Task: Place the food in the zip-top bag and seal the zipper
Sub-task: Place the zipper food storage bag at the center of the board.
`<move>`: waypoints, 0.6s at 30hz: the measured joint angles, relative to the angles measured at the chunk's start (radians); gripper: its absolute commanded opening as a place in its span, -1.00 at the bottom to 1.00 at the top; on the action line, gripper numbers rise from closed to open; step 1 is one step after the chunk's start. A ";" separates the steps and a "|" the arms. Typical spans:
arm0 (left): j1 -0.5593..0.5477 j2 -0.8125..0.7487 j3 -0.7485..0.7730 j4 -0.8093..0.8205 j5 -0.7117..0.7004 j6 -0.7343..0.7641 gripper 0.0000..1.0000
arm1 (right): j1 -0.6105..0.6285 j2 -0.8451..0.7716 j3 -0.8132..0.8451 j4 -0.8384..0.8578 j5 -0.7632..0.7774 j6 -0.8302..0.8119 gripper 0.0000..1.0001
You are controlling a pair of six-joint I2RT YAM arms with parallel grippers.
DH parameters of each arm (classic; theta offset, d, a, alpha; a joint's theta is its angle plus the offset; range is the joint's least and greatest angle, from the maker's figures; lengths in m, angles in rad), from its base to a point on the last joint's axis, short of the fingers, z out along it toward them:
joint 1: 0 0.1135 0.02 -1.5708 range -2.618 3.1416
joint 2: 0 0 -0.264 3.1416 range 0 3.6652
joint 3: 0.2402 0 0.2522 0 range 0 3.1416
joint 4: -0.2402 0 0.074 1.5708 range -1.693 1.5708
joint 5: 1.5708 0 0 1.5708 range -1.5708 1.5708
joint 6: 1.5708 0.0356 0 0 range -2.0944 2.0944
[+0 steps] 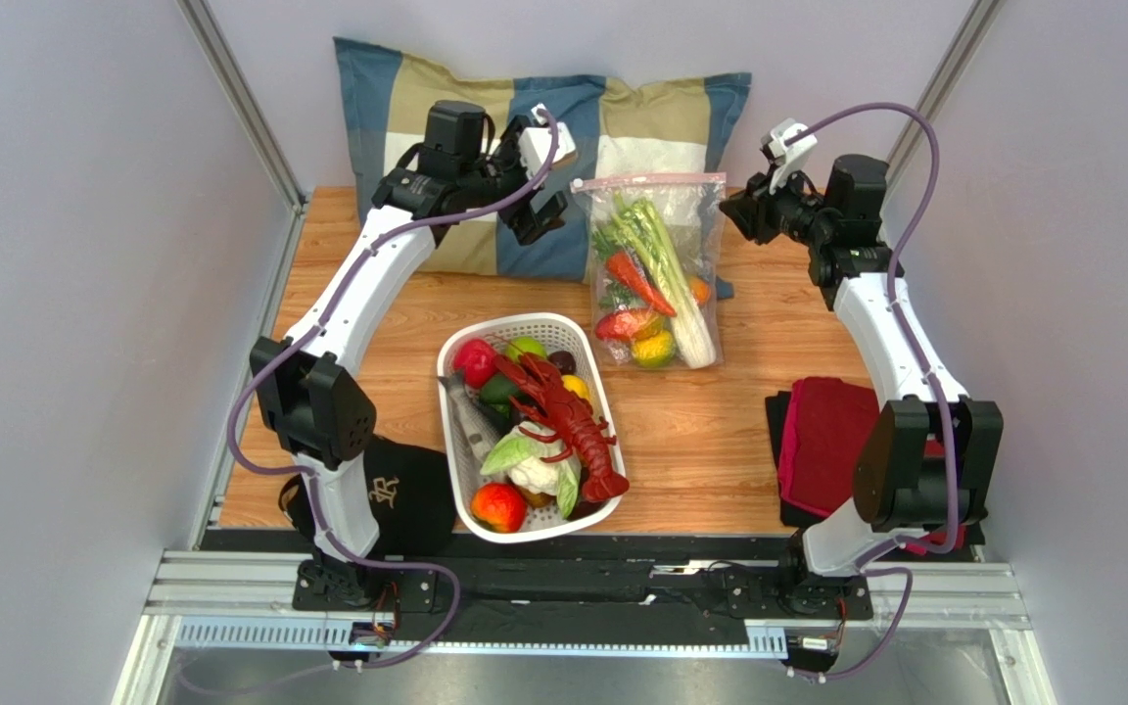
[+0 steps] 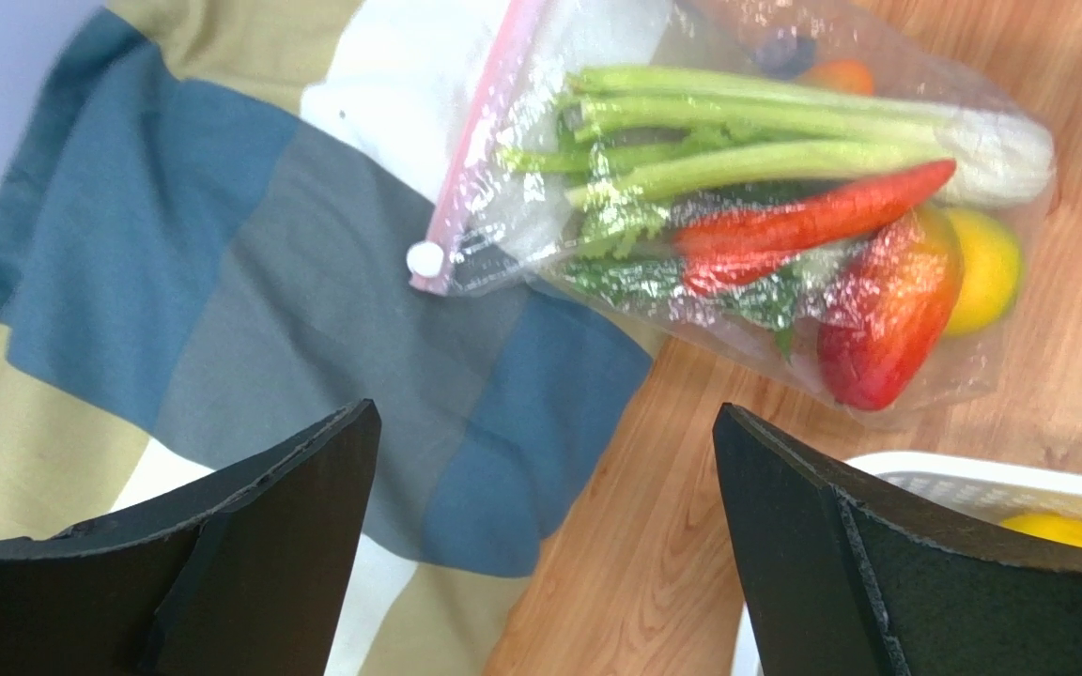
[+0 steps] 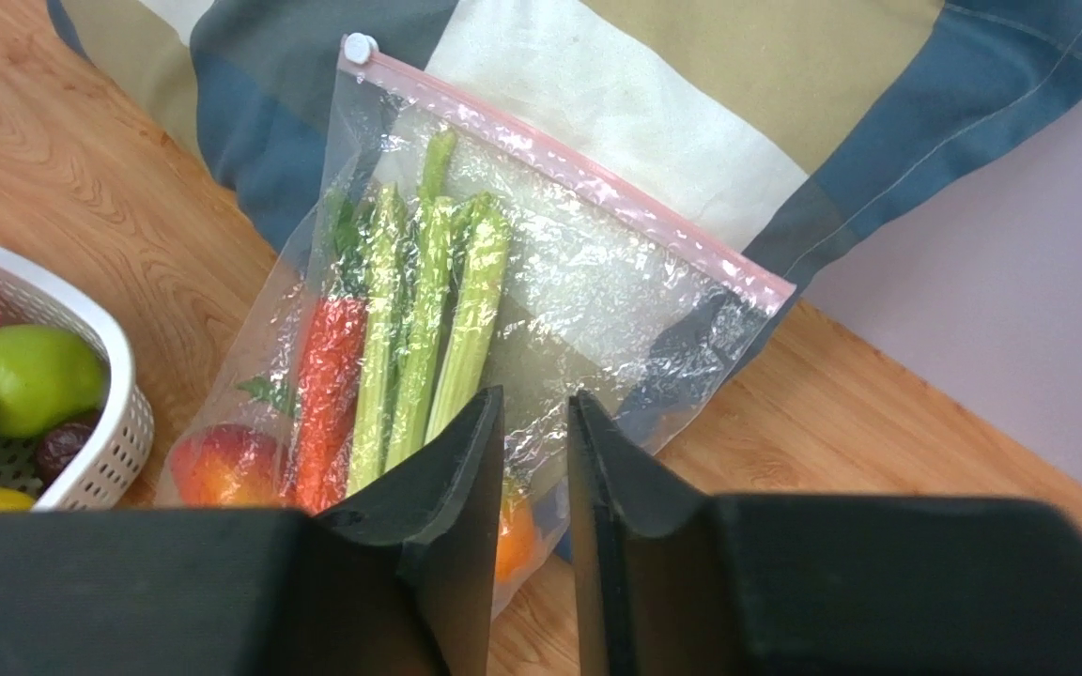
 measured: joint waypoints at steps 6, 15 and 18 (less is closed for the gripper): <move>0.002 0.000 0.045 0.006 0.013 -0.086 0.92 | -0.016 0.026 0.051 -0.039 -0.008 0.046 0.23; 0.025 0.089 0.150 0.043 0.065 -0.282 0.92 | -0.091 0.352 0.353 -0.055 -0.054 0.215 0.56; 0.026 0.101 0.149 0.043 0.076 -0.307 0.92 | -0.102 0.463 0.452 -0.061 -0.079 0.242 0.54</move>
